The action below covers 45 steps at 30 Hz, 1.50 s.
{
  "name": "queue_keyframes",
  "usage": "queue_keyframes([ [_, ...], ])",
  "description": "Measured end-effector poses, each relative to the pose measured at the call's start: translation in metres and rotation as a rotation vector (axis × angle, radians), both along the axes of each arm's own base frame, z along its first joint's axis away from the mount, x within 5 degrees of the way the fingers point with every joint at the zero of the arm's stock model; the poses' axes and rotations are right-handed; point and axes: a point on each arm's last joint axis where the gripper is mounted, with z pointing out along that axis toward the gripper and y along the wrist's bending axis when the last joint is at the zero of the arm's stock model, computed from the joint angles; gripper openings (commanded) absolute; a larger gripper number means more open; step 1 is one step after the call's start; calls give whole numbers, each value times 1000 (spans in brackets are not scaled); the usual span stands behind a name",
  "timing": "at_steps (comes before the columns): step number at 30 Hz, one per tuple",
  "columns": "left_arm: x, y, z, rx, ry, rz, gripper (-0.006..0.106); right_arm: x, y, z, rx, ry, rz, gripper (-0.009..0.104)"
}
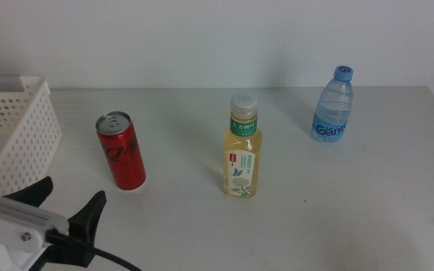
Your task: Use arms to grab the bottles and put them into the dustbin to the left of the table.
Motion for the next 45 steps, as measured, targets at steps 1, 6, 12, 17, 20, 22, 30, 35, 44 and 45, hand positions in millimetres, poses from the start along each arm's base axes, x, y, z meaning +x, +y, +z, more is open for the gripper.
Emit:
queue_keyframes([
  [1,3,-1,-2,-3,-7,-1,94,0,0,0,0,0,0,93],
  [6,11,-4,-15,3,52,-6,94,0,0,0,0,0,0,93],
  [12,11,-5,-19,2,75,-18,94,0,0,0,0,0,0,93],
  [17,12,-6,-19,0,73,-25,94,0,0,0,0,0,0,93],
  [20,11,-6,-19,-11,76,-25,94,0,0,0,0,0,0,93],
  [22,11,-6,-19,-14,77,-26,94,0,0,0,0,0,0,93],
  [30,34,-11,-6,-31,48,-3,94,0,0,0,-1,0,0,93],
  [35,52,-15,0,1,86,5,94,0,0,0,-1,0,0,93],
  [44,77,-21,-4,22,135,22,94,0,0,0,-3,0,0,93],
  [45,80,-22,-5,22,135,22,94,0,0,0,-3,0,0,93],
])
